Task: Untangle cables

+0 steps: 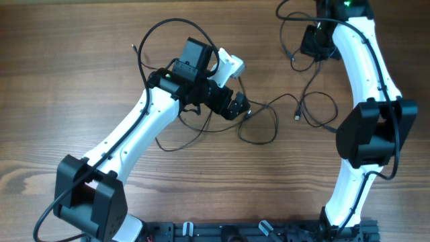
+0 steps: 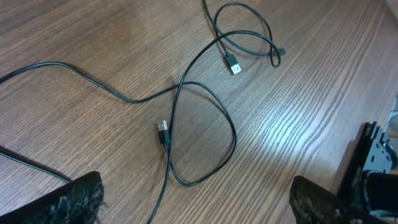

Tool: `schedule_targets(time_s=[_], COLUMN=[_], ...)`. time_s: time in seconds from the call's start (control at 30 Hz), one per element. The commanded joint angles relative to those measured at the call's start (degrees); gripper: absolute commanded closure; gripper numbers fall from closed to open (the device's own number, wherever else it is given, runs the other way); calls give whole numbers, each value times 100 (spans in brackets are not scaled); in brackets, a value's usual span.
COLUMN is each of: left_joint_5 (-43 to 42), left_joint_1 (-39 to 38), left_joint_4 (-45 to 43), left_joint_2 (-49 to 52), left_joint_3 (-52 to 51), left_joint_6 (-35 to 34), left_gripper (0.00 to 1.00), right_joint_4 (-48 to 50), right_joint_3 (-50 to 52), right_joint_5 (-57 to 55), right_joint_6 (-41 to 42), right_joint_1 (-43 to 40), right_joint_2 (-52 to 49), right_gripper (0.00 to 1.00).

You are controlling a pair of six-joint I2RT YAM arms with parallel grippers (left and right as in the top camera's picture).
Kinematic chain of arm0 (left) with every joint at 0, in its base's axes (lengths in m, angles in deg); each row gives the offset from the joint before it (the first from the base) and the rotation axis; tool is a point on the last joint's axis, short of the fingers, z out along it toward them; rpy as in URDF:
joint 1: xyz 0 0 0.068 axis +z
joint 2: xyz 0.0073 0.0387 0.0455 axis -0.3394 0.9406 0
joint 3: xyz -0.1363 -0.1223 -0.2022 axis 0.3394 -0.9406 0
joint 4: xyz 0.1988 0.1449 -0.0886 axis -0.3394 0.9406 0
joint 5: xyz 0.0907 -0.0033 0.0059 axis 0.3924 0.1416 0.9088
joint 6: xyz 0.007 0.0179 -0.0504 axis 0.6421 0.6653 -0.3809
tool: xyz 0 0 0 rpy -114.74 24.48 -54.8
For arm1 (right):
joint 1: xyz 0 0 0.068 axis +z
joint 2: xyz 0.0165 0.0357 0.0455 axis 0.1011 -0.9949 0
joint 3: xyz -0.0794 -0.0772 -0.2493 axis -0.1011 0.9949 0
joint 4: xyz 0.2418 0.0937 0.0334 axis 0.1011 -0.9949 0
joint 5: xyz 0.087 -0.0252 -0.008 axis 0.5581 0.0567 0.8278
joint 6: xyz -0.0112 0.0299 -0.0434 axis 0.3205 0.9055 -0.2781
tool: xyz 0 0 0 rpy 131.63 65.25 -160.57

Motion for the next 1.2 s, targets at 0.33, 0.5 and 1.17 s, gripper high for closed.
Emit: schedule_targets(time_s=[0.33,0.5,1.17], left_joint_5=[-68,-68,-68], left_joint_1=[-37,-37,-37], left_joint_4=[-4,-4,-22], left_joint_2=[87,87,87], left_joint_3=[-7,-7,-7], left_joint_6=[208,210,210], left_gripper=[3,3,2], right_joint_4=[1257,1445,1860], right_joint_3=[1644,1965,2573], right_joint_5=[-240,-254,-560], right_joint_6=[417,459,608], right_joint_1=[11,13,7], right_joint_2=[2,2,0], right_gripper=[93,92,73])
